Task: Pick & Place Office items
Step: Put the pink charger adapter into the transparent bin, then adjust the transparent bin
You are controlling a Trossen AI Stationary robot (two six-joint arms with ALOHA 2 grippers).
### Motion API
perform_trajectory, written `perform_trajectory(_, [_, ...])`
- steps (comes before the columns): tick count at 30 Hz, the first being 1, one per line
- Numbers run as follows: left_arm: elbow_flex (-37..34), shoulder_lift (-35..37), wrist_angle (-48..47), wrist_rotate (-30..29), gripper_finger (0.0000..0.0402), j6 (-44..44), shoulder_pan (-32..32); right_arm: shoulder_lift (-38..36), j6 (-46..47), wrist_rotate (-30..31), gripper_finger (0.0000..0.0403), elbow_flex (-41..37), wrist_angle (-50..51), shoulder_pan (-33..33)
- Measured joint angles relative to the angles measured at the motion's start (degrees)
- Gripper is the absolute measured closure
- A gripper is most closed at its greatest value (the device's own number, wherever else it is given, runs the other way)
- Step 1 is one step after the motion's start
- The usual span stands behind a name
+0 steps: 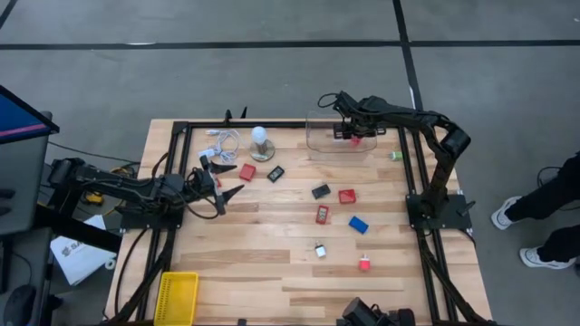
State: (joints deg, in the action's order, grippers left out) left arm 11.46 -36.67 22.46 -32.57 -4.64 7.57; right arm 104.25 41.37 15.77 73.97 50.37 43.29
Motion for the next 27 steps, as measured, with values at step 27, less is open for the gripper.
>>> perform_trajectory(27, [-0.02, 0.0, -0.59, 3.01, 0.0092, 0.59, 0.04, -20.14, -7.33, 6.2, 0.0191, -0.27, 9.05, -23.06])
